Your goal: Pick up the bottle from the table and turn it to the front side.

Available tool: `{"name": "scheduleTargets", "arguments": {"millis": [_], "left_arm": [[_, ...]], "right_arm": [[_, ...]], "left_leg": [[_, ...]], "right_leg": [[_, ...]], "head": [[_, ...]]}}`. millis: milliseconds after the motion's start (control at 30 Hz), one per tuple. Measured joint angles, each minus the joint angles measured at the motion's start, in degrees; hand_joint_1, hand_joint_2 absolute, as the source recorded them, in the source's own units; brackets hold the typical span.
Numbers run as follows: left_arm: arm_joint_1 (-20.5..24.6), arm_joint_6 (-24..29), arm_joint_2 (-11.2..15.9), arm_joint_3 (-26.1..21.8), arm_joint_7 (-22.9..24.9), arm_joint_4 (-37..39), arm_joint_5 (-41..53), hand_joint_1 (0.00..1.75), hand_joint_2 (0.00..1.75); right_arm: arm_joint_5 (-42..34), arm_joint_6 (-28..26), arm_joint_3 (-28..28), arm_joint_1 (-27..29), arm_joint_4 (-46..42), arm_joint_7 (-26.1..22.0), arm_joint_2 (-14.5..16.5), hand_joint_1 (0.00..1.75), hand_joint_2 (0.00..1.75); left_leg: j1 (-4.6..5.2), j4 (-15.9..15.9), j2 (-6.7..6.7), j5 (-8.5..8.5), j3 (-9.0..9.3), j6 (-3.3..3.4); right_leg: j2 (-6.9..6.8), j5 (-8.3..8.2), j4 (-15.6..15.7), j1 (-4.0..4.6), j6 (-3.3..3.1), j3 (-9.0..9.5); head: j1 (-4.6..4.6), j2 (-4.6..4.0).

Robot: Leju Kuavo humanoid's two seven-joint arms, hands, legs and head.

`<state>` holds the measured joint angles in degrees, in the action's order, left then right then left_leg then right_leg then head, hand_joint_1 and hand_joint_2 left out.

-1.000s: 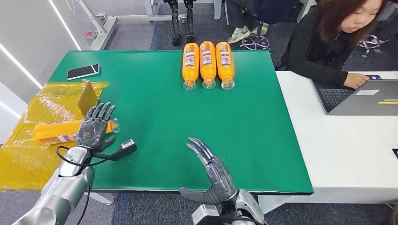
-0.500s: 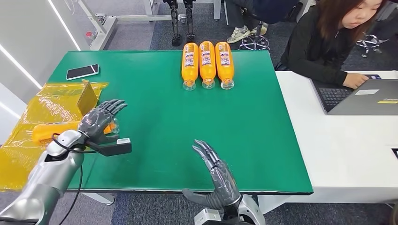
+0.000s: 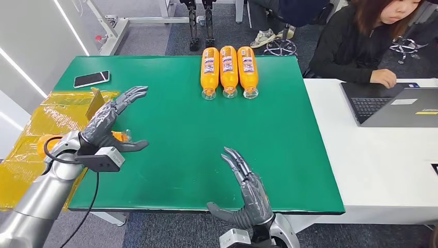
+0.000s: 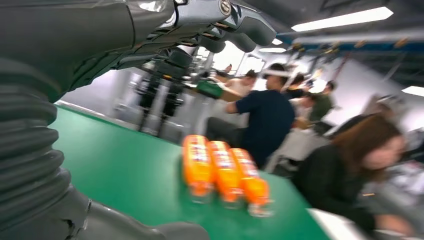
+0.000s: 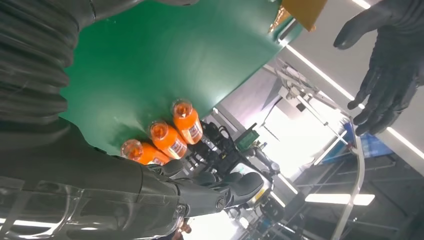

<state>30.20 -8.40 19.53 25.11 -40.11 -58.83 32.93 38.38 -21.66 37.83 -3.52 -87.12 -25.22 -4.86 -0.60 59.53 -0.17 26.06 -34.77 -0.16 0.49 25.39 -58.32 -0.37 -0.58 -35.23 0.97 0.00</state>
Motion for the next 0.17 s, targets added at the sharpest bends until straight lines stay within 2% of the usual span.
{"name": "scheduleTargets", "arguments": {"millis": [167], "left_arm": [[-3.03, -0.32, -2.24, 0.89, -0.10, -4.90, -6.14, 0.00, 1.75]], "right_arm": [[-0.07, -0.58, -1.43, 0.90, -1.52, -0.03, -0.40, 0.00, 1.75]], "left_leg": [[0.00, 0.00, 0.02, 0.00, 0.00, 0.00]], "right_leg": [[0.01, -0.02, 0.01, 0.00, -0.01, 0.00]], "head": [[0.00, 0.00]]}}
